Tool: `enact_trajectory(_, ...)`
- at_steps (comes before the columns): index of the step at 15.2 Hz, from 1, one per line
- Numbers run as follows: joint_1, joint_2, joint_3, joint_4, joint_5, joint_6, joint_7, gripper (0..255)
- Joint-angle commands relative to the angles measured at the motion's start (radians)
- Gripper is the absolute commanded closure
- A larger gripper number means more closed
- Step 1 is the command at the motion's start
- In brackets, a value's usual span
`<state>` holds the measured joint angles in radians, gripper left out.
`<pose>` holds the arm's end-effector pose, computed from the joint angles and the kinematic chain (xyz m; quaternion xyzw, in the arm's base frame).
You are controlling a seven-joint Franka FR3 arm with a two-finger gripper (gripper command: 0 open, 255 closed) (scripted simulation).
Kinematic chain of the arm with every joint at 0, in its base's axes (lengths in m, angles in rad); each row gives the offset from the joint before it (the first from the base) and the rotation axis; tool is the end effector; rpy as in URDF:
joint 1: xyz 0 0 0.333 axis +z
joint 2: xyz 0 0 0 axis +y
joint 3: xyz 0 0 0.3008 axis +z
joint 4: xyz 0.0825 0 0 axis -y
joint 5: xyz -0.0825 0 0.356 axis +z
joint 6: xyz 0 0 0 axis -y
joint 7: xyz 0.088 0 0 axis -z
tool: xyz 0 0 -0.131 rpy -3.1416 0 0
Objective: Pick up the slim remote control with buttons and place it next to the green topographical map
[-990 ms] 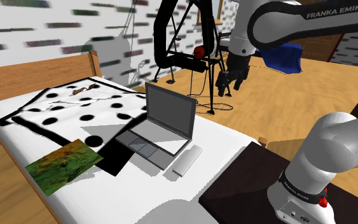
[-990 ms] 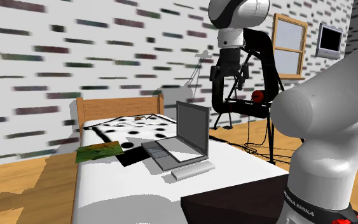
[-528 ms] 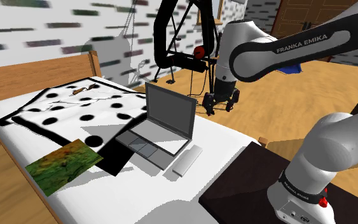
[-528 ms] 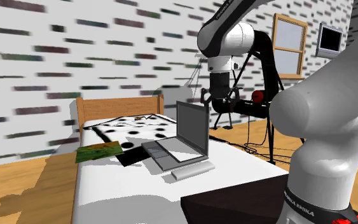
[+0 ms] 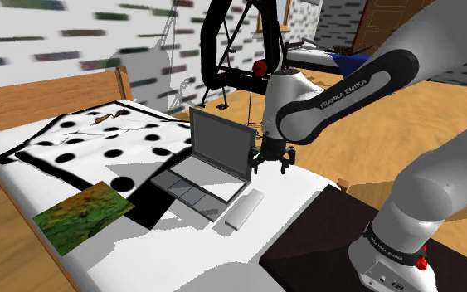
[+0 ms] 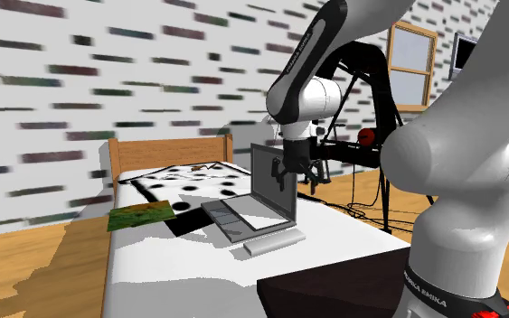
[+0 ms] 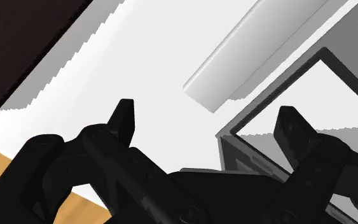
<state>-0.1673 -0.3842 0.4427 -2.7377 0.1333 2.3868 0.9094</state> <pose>0.3552 0.0891 0.3097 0.9282 -0.3705 0.0221 0.0273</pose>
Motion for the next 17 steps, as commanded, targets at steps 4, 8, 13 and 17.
enact_trajectory(4,-0.082,0.240,0.108,0.035,-0.074,0.182,0.298,0)
enact_trajectory(8,-0.131,0.464,0.132,0.097,-0.283,0.301,0.618,0)
enact_trajectory(13,-0.064,0.623,0.033,0.148,-0.466,0.380,0.830,0)
enact_trajectory(17,-0.018,0.690,-0.032,0.163,-0.554,0.426,0.895,0)
